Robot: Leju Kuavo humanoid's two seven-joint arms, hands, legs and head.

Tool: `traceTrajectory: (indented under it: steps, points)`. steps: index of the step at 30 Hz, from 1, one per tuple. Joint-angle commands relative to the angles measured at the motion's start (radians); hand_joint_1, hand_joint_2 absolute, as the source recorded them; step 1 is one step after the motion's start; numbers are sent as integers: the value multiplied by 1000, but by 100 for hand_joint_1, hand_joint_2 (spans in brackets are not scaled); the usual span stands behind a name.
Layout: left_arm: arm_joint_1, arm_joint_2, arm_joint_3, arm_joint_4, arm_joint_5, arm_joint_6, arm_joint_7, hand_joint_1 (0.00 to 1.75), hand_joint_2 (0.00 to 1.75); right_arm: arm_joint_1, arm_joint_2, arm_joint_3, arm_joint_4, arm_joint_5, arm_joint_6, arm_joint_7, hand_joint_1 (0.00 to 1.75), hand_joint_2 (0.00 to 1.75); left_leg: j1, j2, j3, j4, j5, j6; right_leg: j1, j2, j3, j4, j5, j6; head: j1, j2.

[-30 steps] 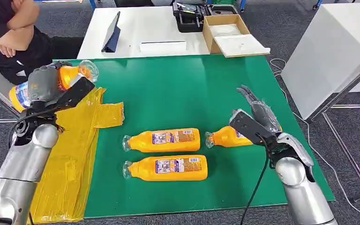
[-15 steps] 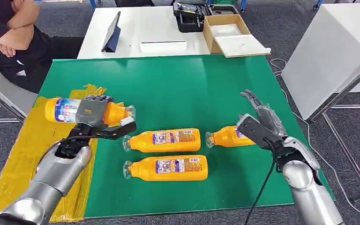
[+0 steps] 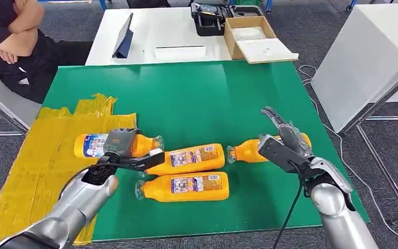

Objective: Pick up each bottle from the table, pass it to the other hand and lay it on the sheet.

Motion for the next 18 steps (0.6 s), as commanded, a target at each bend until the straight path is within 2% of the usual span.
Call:
traceTrajectory:
  steps: [1,17,18]
  points:
    - [-17,-12,52,109,48,-53,41,0,0,-29,-26,57,48,-1,7,-4,0,0,0,1,1,0,0,-2,0,0,1,0,0,-1,0,0]
    - [1,-8,87,65,36,-58,37,0,0,-7,-48,63,35,-8,-5,-16,0,0,0,1,3,0,-1,-6,0,-2,3,0,-1,-2,0,0]
    - [15,-11,111,35,37,-55,33,0,0,3,-56,65,22,-11,-10,-12,0,0,0,0,1,0,0,-3,0,-1,1,0,0,-1,0,0]
